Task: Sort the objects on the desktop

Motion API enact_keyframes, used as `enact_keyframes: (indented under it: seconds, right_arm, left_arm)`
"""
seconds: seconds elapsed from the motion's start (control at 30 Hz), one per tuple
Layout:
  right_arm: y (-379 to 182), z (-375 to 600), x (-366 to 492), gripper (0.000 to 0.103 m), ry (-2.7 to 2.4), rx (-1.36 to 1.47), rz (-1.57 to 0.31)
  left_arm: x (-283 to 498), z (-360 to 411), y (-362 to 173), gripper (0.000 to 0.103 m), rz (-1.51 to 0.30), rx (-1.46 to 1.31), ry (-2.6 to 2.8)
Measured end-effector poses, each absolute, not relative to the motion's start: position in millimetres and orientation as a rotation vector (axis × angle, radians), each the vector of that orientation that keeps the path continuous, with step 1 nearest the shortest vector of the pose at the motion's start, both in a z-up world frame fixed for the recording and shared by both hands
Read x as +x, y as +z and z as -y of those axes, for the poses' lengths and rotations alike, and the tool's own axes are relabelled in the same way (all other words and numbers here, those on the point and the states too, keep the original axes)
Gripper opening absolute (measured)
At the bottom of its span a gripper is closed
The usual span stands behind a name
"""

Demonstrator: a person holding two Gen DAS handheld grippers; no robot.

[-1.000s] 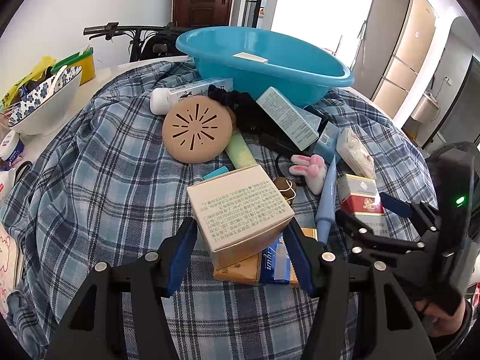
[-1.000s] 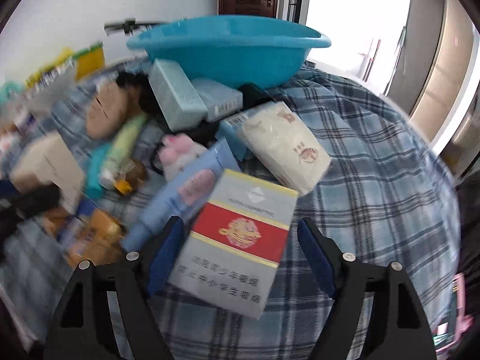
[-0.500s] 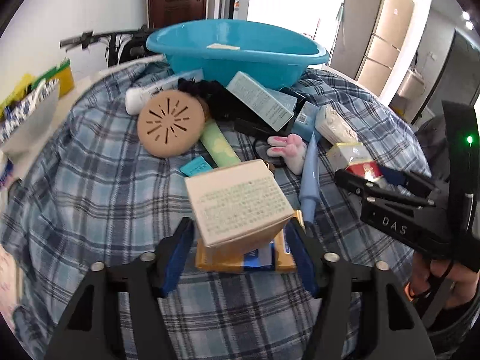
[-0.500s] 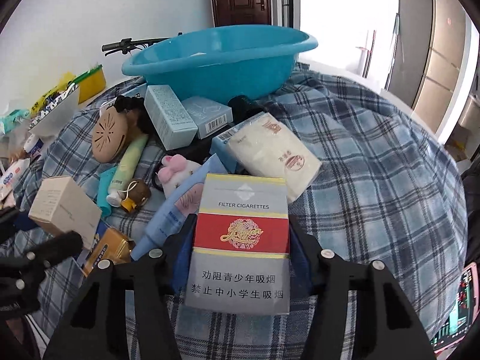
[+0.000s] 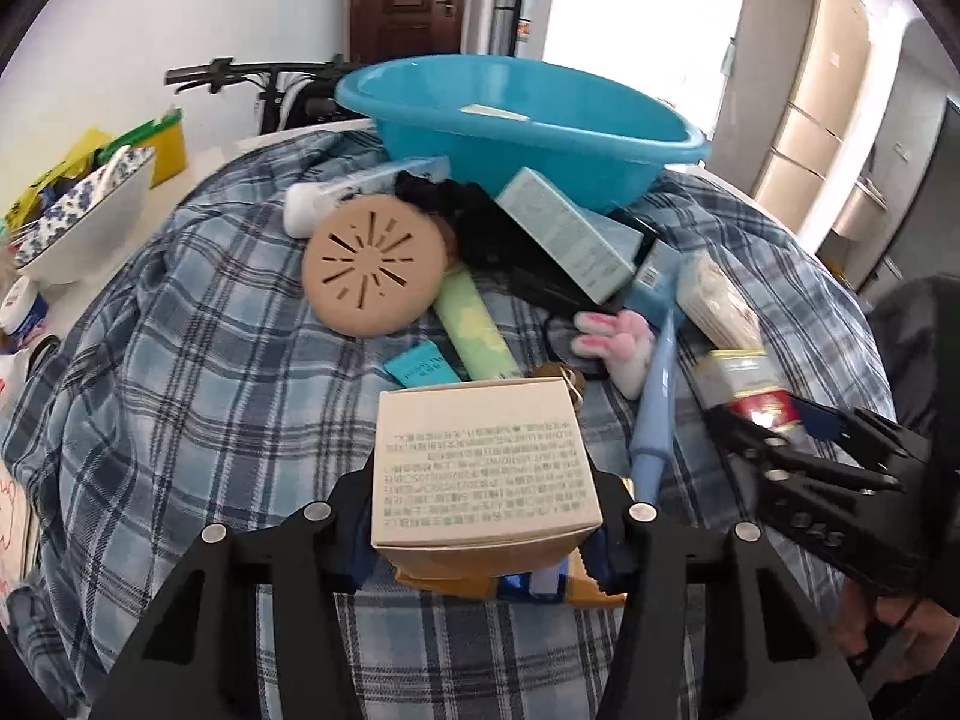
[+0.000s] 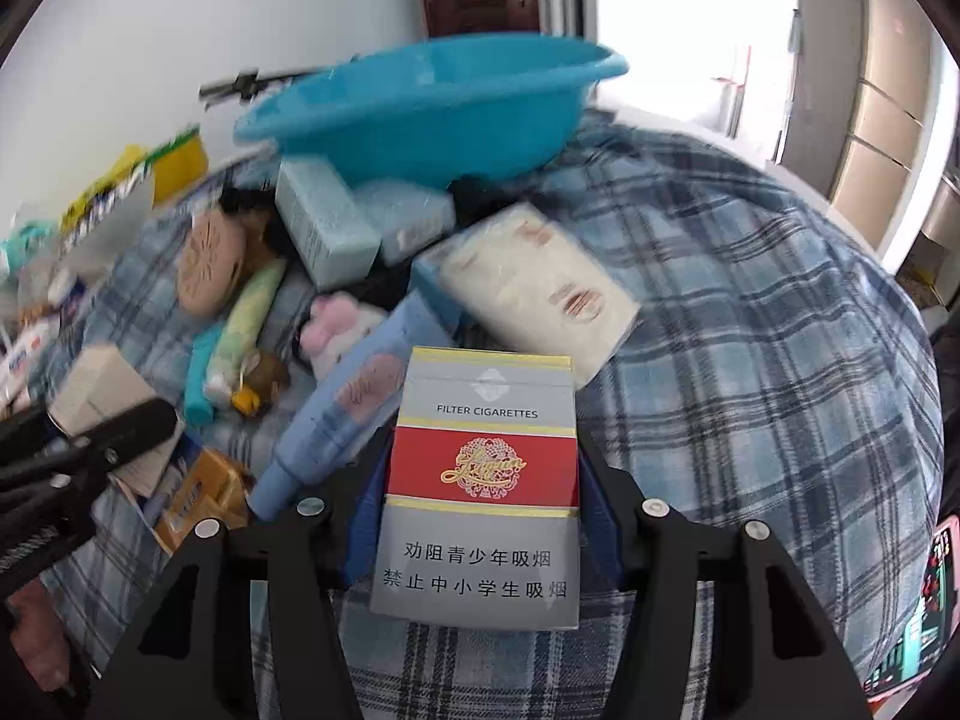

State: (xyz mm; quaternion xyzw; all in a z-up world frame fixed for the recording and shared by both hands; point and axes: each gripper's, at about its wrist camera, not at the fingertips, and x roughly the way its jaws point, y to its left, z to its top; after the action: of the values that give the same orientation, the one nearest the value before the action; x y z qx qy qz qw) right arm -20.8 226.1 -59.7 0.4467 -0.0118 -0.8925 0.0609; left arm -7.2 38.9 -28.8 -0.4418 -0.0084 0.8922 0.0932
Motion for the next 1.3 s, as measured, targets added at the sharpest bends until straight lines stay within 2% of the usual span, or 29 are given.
enact_keyframes:
  seconds: [0.23, 0.27, 0.4, 0.7, 1.3]
  right_arm:
    - [-68, -215, -17, 0.059, -2.746, 1.351, -0.081]
    - [-68, -216, -16, 0.053, -2.751, 1.348, -0.07]
    - [-61, -225, -14, 0.054, -2.785, 1.311, -0.002]
    - [-36, -231, -12, 0.054, -2.818, 1.22, 0.063]
    - [4, -219, -16, 0.054, -2.843, 1.066, 0.033]
  left_arm:
    - [-4, -32, -31, 0.054, 0.046, -1.322, 2.665]
    - [-4, -30, -31, 0.054, 0.051, -1.324, 2.669]
    - [-4, -25, -28, 0.054, 0.088, -1.32, 2.672]
    - [-1, -26, -13, 0.054, 0.049, -1.242, 2.725]
    - [-19, -30, 24, 0.054, -0.039, -1.091, 2.813]
